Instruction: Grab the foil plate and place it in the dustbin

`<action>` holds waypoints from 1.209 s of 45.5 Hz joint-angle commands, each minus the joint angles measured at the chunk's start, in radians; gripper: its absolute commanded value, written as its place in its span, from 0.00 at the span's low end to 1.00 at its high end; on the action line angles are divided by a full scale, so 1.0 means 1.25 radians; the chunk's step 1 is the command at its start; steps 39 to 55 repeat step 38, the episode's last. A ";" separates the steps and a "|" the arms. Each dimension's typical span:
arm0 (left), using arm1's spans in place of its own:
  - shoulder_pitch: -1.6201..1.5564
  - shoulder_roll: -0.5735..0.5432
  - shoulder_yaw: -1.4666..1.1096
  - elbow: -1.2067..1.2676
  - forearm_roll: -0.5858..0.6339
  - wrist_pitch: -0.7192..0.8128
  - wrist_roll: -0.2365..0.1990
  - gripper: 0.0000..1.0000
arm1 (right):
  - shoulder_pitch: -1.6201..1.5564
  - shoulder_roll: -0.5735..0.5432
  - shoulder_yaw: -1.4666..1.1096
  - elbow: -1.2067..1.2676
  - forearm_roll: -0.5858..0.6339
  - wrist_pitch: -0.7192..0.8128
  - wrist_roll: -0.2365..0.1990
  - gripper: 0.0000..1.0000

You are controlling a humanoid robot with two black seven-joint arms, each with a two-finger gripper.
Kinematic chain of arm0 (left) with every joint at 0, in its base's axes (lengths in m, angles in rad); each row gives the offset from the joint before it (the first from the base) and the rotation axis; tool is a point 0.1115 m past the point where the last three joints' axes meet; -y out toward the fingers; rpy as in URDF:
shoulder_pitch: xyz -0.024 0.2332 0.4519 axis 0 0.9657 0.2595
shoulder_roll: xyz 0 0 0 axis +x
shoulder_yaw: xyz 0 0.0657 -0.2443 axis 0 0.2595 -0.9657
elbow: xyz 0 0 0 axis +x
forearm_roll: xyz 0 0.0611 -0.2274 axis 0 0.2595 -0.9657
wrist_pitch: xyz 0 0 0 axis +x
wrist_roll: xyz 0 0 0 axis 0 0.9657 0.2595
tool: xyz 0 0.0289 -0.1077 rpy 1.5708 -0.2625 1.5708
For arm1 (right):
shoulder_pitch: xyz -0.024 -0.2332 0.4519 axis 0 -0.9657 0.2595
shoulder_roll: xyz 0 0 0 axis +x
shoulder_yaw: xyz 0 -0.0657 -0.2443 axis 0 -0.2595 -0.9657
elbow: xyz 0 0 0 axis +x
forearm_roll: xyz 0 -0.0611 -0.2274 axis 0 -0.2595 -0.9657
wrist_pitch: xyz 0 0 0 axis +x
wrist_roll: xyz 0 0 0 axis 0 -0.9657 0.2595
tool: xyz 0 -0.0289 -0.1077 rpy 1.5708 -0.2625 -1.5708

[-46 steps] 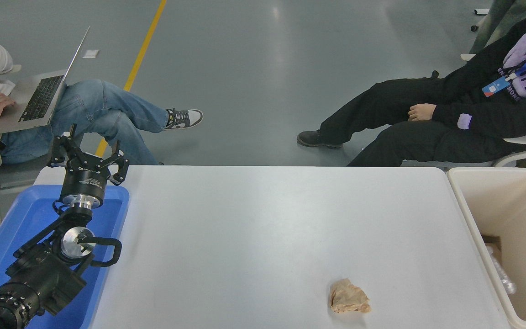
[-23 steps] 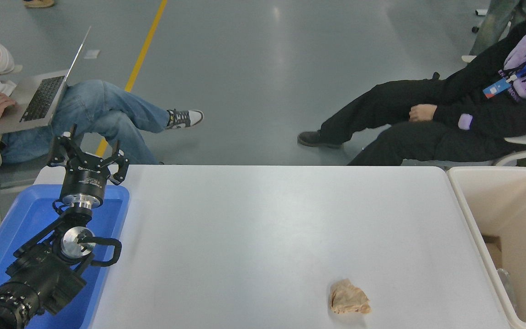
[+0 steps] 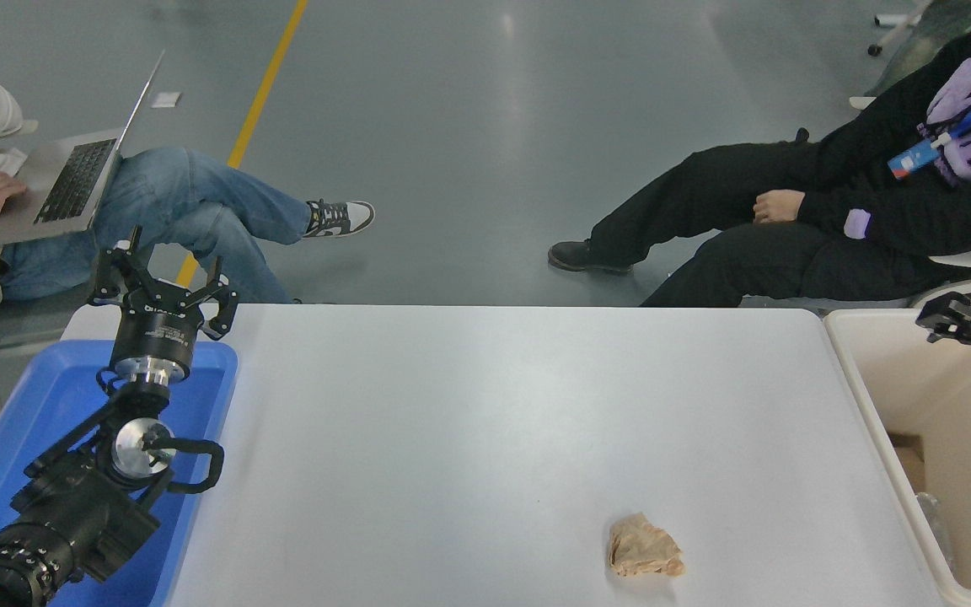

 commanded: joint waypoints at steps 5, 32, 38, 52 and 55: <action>0.000 0.000 0.000 0.001 -0.001 0.000 0.000 0.99 | 0.189 0.167 -0.008 0.030 -0.001 0.237 -0.002 1.00; 0.000 -0.001 0.000 0.001 0.000 0.000 0.000 0.99 | 0.257 0.243 0.039 0.091 -0.001 0.237 -0.001 1.00; 0.000 -0.001 0.000 0.001 -0.001 0.000 0.000 0.99 | 0.273 0.242 0.039 0.092 -0.001 0.237 -0.001 1.00; 0.000 -0.001 0.000 0.001 -0.001 0.000 0.000 0.99 | 0.273 0.242 0.039 0.092 -0.001 0.237 -0.001 1.00; 0.000 -0.001 0.000 0.001 -0.001 0.000 0.000 0.99 | 0.273 0.242 0.039 0.092 -0.001 0.237 -0.001 1.00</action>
